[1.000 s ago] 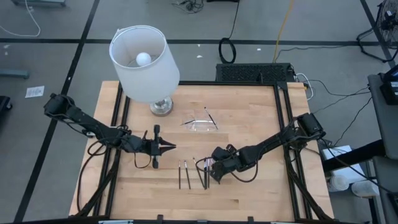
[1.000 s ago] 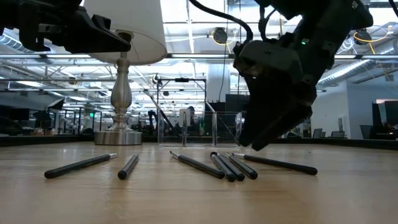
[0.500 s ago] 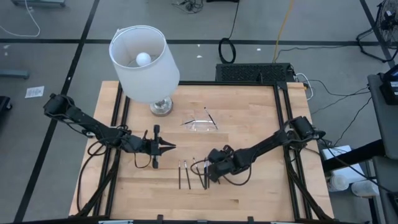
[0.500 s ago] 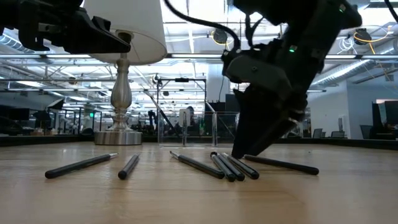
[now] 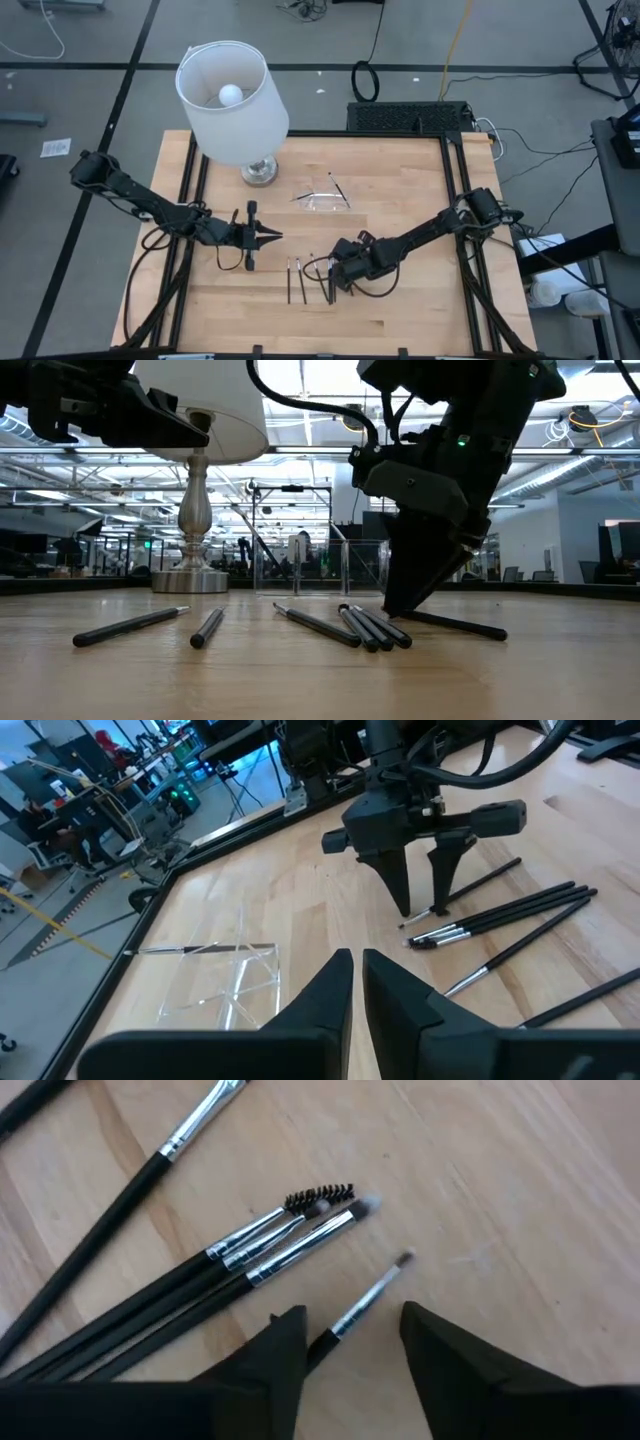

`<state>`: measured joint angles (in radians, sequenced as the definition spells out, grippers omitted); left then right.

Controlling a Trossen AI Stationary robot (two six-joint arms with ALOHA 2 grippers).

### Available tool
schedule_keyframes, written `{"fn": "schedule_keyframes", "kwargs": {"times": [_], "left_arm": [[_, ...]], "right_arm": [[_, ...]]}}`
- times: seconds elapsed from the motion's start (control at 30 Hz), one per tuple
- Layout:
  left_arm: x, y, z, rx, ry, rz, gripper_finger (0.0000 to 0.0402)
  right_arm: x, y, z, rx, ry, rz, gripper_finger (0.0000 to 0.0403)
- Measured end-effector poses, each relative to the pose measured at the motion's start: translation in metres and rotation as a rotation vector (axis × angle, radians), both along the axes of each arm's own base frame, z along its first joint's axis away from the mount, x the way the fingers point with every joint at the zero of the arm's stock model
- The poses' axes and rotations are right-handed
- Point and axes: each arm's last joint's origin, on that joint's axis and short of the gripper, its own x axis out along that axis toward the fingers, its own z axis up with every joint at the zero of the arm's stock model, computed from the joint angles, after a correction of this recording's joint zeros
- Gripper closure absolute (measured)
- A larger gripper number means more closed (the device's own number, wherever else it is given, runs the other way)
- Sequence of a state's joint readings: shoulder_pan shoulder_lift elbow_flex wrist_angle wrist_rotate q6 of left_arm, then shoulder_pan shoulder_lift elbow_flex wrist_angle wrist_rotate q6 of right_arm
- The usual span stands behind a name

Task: Put items in baskets/containers
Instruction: Put the black eyeshadow brush into the transparent organizer

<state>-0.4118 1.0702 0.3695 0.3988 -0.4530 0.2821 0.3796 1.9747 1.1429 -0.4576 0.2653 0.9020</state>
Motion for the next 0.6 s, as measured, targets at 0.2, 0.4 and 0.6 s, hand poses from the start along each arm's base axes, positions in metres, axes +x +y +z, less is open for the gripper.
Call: {"fn": "schedule_keyframes", "kwargs": {"times": [0.2, 0.4, 0.6], "left_arm": [[0.0, 0.0, 0.0, 0.001, 0.001, 0.0, 0.0364], [0.0, 0.0, 0.0, 0.002, 0.004, 0.0, 0.0364], [0.0, 0.0, -0.001, 0.003, 0.006, 0.0, 0.0364]], "right_arm": [[-0.001, -0.001, -0.001, 0.003, 0.02, 0.007, 0.034], [0.0, -0.005, -0.001, 0.009, 0.029, 0.01, 0.0394], [0.003, -0.008, 0.029, -0.058, -0.107, 0.06, 0.0399]]}}
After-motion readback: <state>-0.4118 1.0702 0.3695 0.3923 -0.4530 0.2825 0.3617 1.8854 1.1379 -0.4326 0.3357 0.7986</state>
